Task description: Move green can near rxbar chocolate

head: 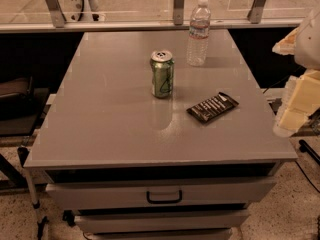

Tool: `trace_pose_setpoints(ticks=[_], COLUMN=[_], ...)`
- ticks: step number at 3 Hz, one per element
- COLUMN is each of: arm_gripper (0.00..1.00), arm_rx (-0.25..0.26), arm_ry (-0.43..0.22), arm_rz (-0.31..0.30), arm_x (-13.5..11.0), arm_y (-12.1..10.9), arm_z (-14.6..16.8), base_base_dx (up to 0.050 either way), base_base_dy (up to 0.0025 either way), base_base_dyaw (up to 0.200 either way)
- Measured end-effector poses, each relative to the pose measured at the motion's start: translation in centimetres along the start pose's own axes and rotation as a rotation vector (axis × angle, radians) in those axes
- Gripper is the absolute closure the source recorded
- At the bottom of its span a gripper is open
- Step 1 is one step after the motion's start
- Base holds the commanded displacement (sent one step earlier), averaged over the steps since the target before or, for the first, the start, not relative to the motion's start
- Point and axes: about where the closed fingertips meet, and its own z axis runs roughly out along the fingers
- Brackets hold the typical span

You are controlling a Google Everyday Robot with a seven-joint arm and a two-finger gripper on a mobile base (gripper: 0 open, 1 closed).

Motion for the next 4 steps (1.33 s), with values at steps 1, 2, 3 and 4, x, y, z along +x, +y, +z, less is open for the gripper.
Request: trace_pose_setpoints(ticks=[1, 2, 3, 4], arm_gripper=[0.0, 0.0, 0.0, 0.0], arm_rx=[0.0, 0.018, 0.014, 0.025], arm_ry=[0.0, -0.069, -0.176, -0.266], arm_rz=[0.0, 0.012, 0.103, 0.136], arm_x=[0.0, -1.8, -2.6, -4.1], arm_y=[0.0, -0.7, -1.8, -3.1], arm_z=[0.0, -0.3, 0.9, 2.5], base_base_dx=[0.0, 0.0, 0.0, 0.0], base_base_dy=[0.0, 0.0, 0.0, 0.0], base_base_dyaw=[0.0, 0.0, 0.0, 0.0])
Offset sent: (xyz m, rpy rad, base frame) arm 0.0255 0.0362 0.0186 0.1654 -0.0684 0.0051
